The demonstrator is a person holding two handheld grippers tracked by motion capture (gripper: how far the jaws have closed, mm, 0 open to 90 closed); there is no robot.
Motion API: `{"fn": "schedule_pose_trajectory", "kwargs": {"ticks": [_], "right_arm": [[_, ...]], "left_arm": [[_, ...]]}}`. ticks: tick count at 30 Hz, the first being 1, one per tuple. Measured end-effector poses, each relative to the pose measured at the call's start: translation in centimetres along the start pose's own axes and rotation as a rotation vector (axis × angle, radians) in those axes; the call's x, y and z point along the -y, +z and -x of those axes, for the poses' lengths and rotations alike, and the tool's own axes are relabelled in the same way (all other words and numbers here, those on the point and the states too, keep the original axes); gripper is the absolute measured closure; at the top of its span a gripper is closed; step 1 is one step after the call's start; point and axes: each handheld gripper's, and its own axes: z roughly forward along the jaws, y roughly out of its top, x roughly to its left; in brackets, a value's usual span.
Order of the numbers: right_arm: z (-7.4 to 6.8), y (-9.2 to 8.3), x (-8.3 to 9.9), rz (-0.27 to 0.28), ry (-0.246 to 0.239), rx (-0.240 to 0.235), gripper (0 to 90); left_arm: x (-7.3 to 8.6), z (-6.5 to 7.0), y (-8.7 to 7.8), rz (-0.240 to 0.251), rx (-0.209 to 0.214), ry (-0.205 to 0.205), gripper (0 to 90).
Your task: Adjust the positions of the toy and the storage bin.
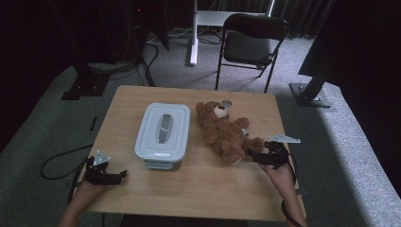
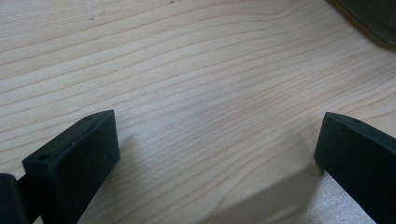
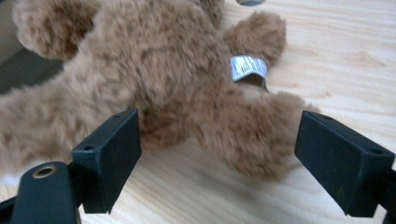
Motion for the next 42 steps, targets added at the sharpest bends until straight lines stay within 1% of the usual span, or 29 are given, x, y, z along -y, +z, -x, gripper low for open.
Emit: {"fn": "schedule_pose_trajectory", "kwargs": {"ticks": [9, 10, 15, 21, 23, 25, 27, 28, 29, 30, 33, 35, 36, 38, 39, 41, 42], "right_arm": [[-0.6, 1.5, -2.8, 0.008, -0.014, -0.043, 13.8], [-0.6, 1.5, -2.8, 0.008, -0.014, -0.043, 13.8], [-1.1, 3.2, -4.3, -0.01, -0.035, -0.064, 13.7], [-1.4, 4.8, -5.1, -0.036, -0.045, -0.078, 13.7], [-1.4, 5.1, -5.2, -0.038, -0.048, -0.081, 13.8], [-1.4, 6.0, -5.6, -0.053, -0.044, -0.091, 13.8], [-1.4, 6.6, -5.7, -0.064, -0.036, -0.097, 13.7], [-1.4, 6.6, -5.7, -0.064, -0.036, -0.097, 13.7], [-1.4, 6.9, -5.8, -0.069, -0.032, -0.106, 13.7], [-1.4, 7.4, -5.8, -0.078, -0.022, -0.126, 13.7], [-1.7, 8.1, -5.7, -0.091, -0.012, -0.153, 13.7], [-1.8, 8.3, -5.6, -0.093, -0.008, -0.16, 13.7], [-2.3, 9.1, -5.1, -0.11, 0.003, -0.187, 13.0], [-2.7, 9.5, -4.7, -0.113, 0.003, -0.203, 12.7], [-3.1, 9.7, -4.6, -0.115, 0.0, -0.204, 12.4], [-3.9, 9.9, -4.3, -0.124, -0.032, -0.174, 12.1], [-3.9, 9.9, -4.3, -0.124, -0.032, -0.174, 12.1]], "left_arm": [[0.0, 0.0, 0.0, 0.0, 0.001, 0.002, 0.5], [0.0, 0.0, 0.0, 0.0, 0.001, 0.002, 0.5], [0.0, 0.0, 0.0, 0.0, 0.005, 0.005, 0.5], [0.0, 0.0, 0.0, 0.0, 0.004, 0.005, 0.5], [0.0, 0.0, 0.0, 0.0, 0.005, 0.005, 0.5], [0.0, 0.0, 0.0, 0.0, 0.005, 0.006, 0.5], [0.0, 0.0, 0.0, 0.001, 0.008, 0.007, 0.5], [0.0, 0.0, 0.0, 0.001, 0.008, 0.007, 0.5], [0.0, 0.0, 0.0, 0.0, 0.008, 0.008, 0.5], [0.0, 0.0, 0.0, 0.0, 0.009, 0.009, 0.5], [0.0, -0.1, 0.0, 0.0, 0.009, 0.009, 0.5], [0.0, 0.0, 0.0, 0.0, 0.009, 0.009, 0.6], [0.0, -0.1, 0.0, 0.0, 0.008, 0.012, 0.6], [0.0, -0.1, 0.0, 0.0, 0.008, 0.011, 0.6], [0.0, -0.1, 0.0, 0.0, 0.009, 0.011, 0.6], [0.0, -0.1, 0.0, 0.0, 0.009, 0.011, 0.6], [0.0, -0.1, 0.0, 0.0, 0.01, 0.012, 0.6]]}}
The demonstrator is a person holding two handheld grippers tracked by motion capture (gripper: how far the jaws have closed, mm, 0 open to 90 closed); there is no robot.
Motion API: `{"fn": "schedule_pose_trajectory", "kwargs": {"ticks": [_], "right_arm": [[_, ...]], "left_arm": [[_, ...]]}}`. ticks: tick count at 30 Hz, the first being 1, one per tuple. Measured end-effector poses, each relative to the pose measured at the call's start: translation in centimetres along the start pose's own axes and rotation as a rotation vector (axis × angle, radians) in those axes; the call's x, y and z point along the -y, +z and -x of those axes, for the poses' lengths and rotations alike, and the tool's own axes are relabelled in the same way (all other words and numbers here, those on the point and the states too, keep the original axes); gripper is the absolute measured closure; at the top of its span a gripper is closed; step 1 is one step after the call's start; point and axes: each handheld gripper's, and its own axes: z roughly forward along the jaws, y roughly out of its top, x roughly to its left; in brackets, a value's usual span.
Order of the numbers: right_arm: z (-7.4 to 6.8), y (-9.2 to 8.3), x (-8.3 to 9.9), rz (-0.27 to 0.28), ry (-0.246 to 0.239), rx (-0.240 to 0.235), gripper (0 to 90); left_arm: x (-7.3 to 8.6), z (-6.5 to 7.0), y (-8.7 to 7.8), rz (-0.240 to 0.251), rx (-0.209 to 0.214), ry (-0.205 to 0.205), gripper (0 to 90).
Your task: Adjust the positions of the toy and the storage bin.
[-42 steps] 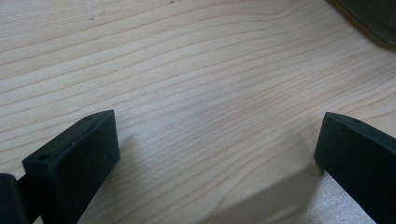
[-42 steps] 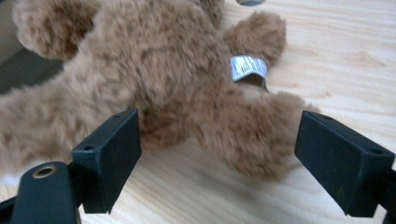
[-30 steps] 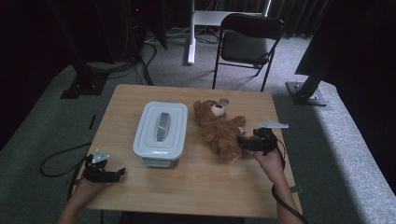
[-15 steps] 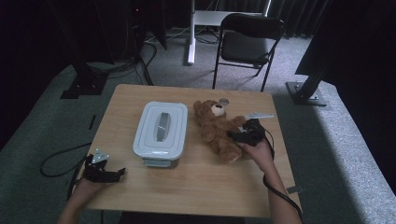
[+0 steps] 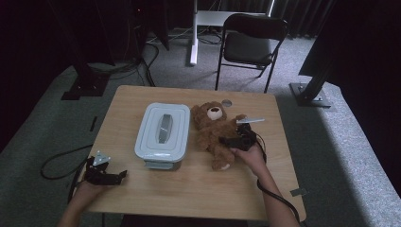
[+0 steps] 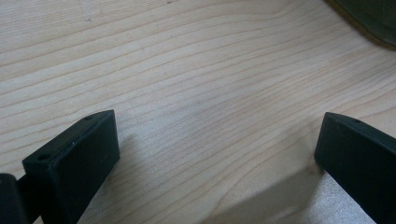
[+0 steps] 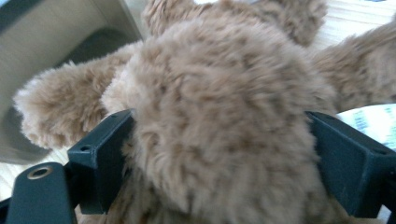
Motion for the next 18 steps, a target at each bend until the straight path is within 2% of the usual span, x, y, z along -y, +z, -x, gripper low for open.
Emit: {"fn": "schedule_pose_trajectory", "kwargs": {"ticks": [5, 11, 13, 16, 18], "right_arm": [[-1.3, 0.9, 0.3, -0.024, -0.052, 0.068, 12.3], [-1.1, 1.5, 0.1, -0.06, -0.046, 0.064, 15.3], [-1.0, 1.5, 0.2, -0.056, -0.04, 0.063, 21.1], [-0.9, 1.1, 0.2, -0.041, -0.038, 0.052, 40.8], [-0.8, 0.5, 0.3, -0.007, -0.03, 0.052, 54.4]], "left_arm": [[0.0, 0.0, 0.0, 0.0, 0.0, 0.0, 0.6], [0.0, 0.1, 0.0, 0.0, 0.0, -0.001, 0.6], [0.0, 0.1, 0.0, 0.0, 0.0, -0.001, 0.6], [0.0, 0.1, 0.0, 0.0, 0.0, -0.001, 0.5], [0.0, 0.1, 0.0, 0.0, 0.0, -0.001, 0.6]]}}
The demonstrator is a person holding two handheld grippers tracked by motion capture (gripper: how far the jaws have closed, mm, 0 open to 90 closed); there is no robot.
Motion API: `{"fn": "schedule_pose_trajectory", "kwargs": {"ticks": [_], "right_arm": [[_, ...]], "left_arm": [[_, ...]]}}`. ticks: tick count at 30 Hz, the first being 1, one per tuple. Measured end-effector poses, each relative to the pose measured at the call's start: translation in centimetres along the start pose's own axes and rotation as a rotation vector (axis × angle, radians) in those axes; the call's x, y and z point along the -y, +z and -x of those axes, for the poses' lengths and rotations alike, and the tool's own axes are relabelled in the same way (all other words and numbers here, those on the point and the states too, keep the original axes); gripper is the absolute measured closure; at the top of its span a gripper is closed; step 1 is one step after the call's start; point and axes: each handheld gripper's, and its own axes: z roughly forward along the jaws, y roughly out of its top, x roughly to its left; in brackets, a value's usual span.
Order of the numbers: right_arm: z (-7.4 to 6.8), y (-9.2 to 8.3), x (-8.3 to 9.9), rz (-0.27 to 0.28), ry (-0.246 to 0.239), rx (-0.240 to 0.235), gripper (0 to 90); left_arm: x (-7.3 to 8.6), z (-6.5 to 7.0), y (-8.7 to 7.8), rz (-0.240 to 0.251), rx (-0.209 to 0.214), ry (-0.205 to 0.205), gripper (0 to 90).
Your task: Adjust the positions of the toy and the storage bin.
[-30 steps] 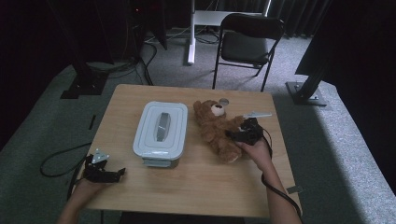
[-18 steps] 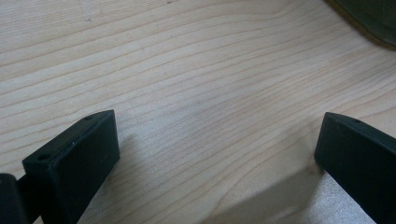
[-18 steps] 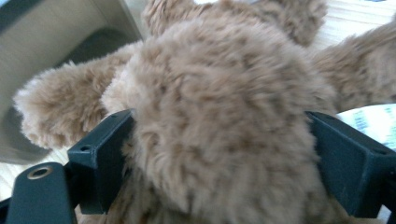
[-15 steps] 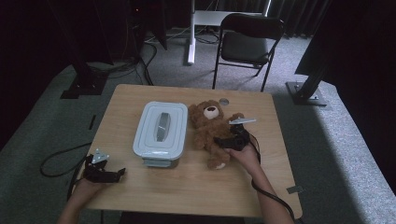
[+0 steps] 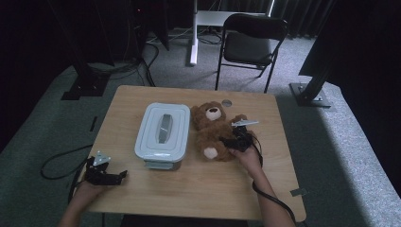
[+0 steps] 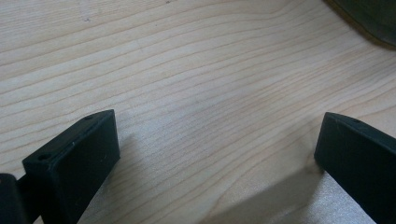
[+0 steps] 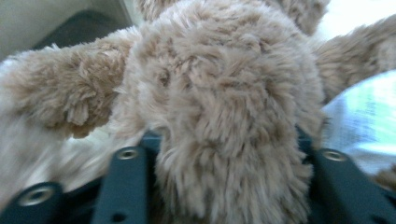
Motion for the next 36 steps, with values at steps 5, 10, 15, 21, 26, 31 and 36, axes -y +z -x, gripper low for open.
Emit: {"fn": "schedule_pose_trajectory", "kwargs": {"ticks": [5, 10, 15, 21, 26, 31, 36], "right_arm": [[-0.4, -0.4, -0.1, 0.043, 0.005, 0.03, 61.3], [-0.2, -1.2, -0.5, 0.095, 0.03, 0.047, 65.1], [0.5, -2.2, -0.9, 0.131, 0.034, 0.073, 65.1], [2.2, -3.9, -1.6, 0.173, 0.07, 0.116, 65.0], [3.9, -4.9, -2.0, 0.186, 0.091, 0.179, 64.9], [5.6, -5.5, -2.2, 0.205, 0.131, 0.257, 64.7], [7.5, -5.7, -2.5, 0.215, 0.172, 0.335, 64.6]], "left_arm": [[0.0, 0.0, 0.0, 0.0, 0.0, 0.0, 0.6], [0.0, 0.0, 0.0, 0.0, 0.0, 0.0, 0.6], [0.0, 0.0, 0.0, 0.0, 0.001, 0.003, 0.6], [0.0, 0.0, 0.0, 0.0, 0.001, 0.003, 0.6], [0.0, 0.0, 0.0, 0.0, 0.001, 0.003, 0.6], [0.0, 0.0, 0.0, 0.0, 0.001, 0.003, 0.6], [0.0, 0.0, 0.0, 0.0, 0.001, 0.003, 0.6]]}}
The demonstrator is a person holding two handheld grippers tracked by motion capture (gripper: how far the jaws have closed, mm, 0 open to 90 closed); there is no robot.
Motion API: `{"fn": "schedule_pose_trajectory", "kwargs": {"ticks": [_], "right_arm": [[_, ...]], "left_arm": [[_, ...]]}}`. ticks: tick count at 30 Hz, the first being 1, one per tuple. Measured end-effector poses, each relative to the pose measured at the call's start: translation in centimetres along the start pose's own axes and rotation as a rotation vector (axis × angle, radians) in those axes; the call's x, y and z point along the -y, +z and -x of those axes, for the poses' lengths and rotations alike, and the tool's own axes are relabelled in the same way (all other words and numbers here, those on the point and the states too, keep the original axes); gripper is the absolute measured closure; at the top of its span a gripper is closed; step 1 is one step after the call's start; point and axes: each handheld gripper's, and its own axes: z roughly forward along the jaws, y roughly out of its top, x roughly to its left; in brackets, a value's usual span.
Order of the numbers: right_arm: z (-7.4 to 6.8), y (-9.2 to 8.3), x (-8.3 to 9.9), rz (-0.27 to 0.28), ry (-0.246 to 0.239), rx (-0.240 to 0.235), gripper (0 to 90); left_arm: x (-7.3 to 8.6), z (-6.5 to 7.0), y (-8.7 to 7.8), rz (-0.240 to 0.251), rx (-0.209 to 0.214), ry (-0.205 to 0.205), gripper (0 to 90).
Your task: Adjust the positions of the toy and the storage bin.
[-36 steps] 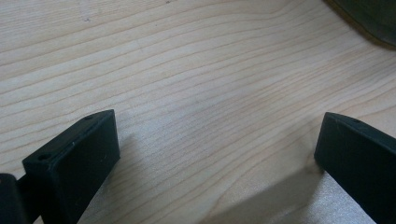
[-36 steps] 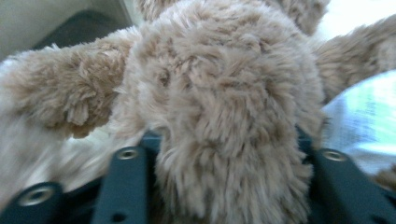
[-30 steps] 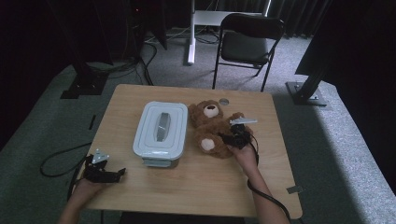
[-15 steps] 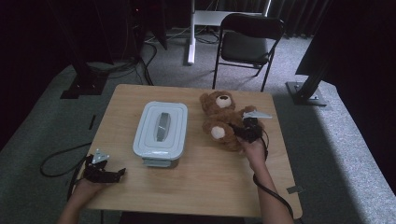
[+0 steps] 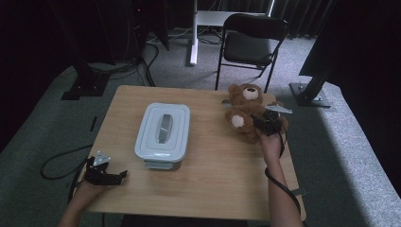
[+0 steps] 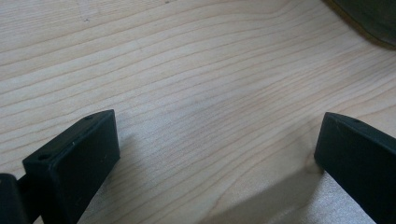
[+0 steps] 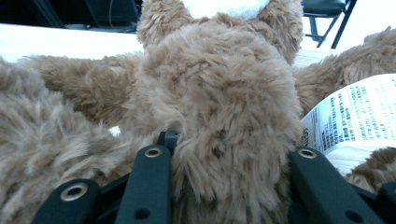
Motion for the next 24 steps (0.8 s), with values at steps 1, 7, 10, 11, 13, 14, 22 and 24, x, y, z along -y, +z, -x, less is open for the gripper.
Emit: {"fn": "schedule_pose_trajectory", "kwargs": {"ticks": [1, 7, 10, 11, 13, 14, 22, 24], "right_arm": [[0.0, 0.0, 0.0, 0.0, 0.0, 0.0, 64.6], [1.4, 1.1, -0.3, -0.008, 0.044, 0.041, 64.3], [2.2, 2.0, -0.2, -0.01, 0.075, 0.063, 61.9], [2.2, 2.0, -0.2, -0.01, 0.075, 0.063, 61.9], [2.5, 2.9, 0.3, -0.033, 0.085, 0.083, 57.7], [2.9, 4.1, 1.1, -0.095, 0.111, 0.081, 46.0], [3.6, 3.6, 1.0, -0.094, 0.16, 0.046, 18.3], [3.6, 3.3, 1.0, -0.103, 0.159, 0.057, 12.8]], "left_arm": [[0.0, 0.0, 0.0, 0.0, 0.0, 0.0, 0.6], [0.0, 0.0, 0.0, 0.0, 0.0, 0.0, 0.6], [0.0, 0.0, 0.0, 0.0, 0.0, 0.0, 0.7], [0.0, 0.0, 0.0, 0.0, 0.0, 0.0, 0.7], [0.0, 0.0, 0.0, 0.0, 0.0, 0.0, 0.7], [0.0, 0.0, 0.0, 0.0, 0.0, 0.0, 0.7], [0.0, 0.0, 0.0, 0.0, 0.001, 0.0, 0.6], [0.0, 0.0, 0.0, 0.0, 0.001, 0.0, 0.6]]}}
